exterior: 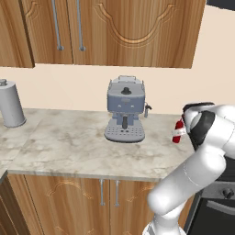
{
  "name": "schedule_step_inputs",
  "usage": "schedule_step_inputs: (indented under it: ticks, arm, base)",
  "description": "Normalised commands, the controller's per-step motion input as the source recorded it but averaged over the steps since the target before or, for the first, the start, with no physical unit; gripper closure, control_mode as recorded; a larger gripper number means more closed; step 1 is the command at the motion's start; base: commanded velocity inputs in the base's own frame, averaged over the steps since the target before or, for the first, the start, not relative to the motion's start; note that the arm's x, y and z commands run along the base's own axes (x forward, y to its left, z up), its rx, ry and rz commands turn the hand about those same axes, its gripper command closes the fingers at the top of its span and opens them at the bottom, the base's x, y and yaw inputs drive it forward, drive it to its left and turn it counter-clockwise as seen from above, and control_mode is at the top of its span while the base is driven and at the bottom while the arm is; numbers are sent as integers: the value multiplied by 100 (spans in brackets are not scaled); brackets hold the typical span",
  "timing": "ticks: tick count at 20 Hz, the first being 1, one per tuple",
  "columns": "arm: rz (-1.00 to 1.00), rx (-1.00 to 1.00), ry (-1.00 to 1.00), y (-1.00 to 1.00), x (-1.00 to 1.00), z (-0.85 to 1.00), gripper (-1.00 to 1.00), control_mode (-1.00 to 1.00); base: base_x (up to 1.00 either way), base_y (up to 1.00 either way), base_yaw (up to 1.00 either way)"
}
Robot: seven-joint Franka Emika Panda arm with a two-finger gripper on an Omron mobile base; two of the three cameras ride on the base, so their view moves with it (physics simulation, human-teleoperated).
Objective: Collect the turmeric, ketchup, and shaker from the cabinet and place them next to the stove.
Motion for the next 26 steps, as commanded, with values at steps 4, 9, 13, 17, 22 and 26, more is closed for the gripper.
schedule_step_inputs:
  ticks: [4,9,13,17,22,26]
  arm:
    - [0,0,-1,0,-22,11,-100,-100]
    - [-1,0,0,0,-28,43,-100,-100]
    - [-3,0,0,7,-27,63,-100,-100]
    - [-9,0,7,29,-44,58,-100,-100]
    - [-13,0,11,63,-60,51,-100,-100]
    - [-16,0,18,75,-67,32,-100,-100]
  base:
    - [0,0,0]
    - [0,0,0]
    - [0,0,0]
    - [0,0,0]
    - [0,0,0]
    - [0,0,0]
